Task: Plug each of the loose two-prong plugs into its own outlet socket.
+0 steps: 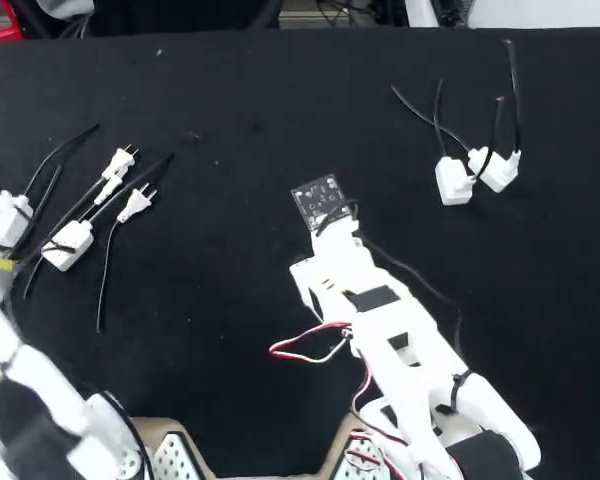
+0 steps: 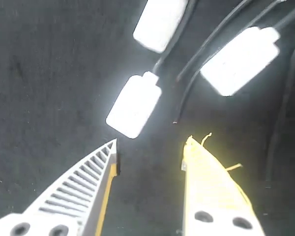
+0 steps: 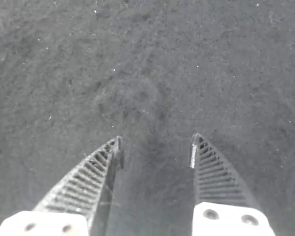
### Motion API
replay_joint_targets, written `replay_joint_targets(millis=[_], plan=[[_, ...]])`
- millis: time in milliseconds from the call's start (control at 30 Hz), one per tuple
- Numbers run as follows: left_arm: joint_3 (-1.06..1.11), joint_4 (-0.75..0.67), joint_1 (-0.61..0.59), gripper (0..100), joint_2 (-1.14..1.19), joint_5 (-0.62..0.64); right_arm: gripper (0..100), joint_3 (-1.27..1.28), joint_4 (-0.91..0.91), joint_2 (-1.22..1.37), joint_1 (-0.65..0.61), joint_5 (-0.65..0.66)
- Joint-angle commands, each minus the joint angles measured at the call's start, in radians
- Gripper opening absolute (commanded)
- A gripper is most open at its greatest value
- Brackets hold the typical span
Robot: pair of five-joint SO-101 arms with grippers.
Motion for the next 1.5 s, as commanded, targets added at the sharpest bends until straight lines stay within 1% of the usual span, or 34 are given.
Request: replay_joint_targets(millis=[0, 167, 367, 467, 600, 633, 833, 1067, 1167, 1267, 1400, 1467], plan=[[-0.196, 0.003, -0.061, 22, 0.209, -0.097, 20.4, -0.002, -0.015, -0.033, -0.015, 0.0], [-0.297, 0.003, -0.081, 22, 0.39, -0.241, 20.4, -0.002, -0.017, -0.033, -0.015, 0.0], [-0.381, 0.002, -0.054, 22, 0.52, -0.265, 20.4, -0.002, -0.018, -0.033, -0.015, 0.0], [-0.423, 0.002, -0.041, 22, 0.575, -0.304, 20.4, -0.002, -0.018, -0.033, -0.015, 0.0], [-0.492, 0.002, -0.03, 28, 0.655, -0.305, 20.4, -0.001, -0.018, -0.033, -0.015, 0.0], [-0.507, 0.002, -0.028, 28, 0.678, -0.305, 20.4, 0.004, -0.02, -0.033, -0.015, 0.0], [-0.618, -0.008, -0.041, 24, 0.818, -0.305, 20.4, 0.007, -0.021, -0.033, -0.015, 0.0], [-0.835, -0.003, -0.14, 24, 0.853, -0.304, 20.4, 0.007, -0.021, -0.033, -0.015, 0.0], [-0.869, -0.012, -0.16, 24, 0.853, -0.304, 20.4, 0.007, -0.021, -0.033, -0.015, 0.0], [-0.871, -0.063, -0.162, 24, 0.855, -0.302, 20.4, 0.007, -0.021, -0.033, -0.015, 0.0], [-0.871, -0.092, -0.156, 24, 0.855, -0.215, 20.4, 0.01, -0.021, -0.033, -0.015, 0.0], [-0.871, -0.091, -0.153, 24, 0.855, -0.201, 20.4, 0.01, -0.021, -0.033, -0.015, 0.0]])
